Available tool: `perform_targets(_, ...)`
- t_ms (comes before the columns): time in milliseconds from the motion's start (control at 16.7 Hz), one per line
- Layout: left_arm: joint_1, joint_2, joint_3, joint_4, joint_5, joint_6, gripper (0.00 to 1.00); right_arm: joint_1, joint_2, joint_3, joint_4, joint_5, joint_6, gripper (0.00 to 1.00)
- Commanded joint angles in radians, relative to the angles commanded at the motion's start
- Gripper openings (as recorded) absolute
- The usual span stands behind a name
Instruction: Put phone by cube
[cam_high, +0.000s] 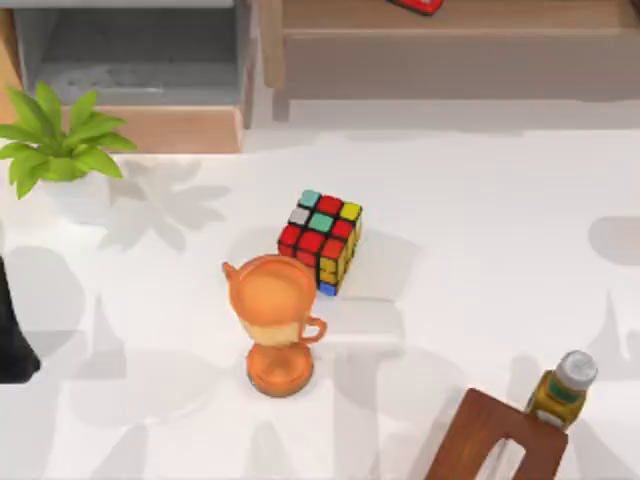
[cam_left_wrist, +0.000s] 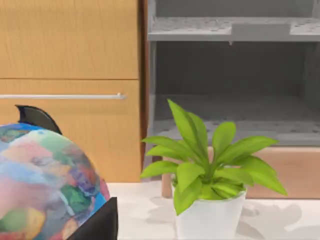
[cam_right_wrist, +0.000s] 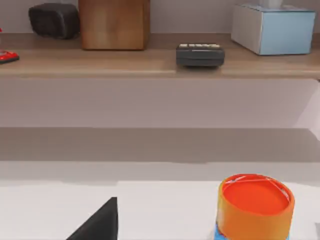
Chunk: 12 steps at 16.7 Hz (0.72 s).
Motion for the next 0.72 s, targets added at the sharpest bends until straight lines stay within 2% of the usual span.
perform_targets(360, 0.000, 0.000, 0.000, 0.000, 0.000, 0.000, 1.00, -0.040, 0.106, 0.090, -0.060, 0.001, -0.021, 1.00)
perform_targets(720, 0.000, 0.000, 0.000, 0.000, 0.000, 0.000, 1.00, -0.178, 0.574, 0.387, -0.289, -0.002, -0.093, 1.00)
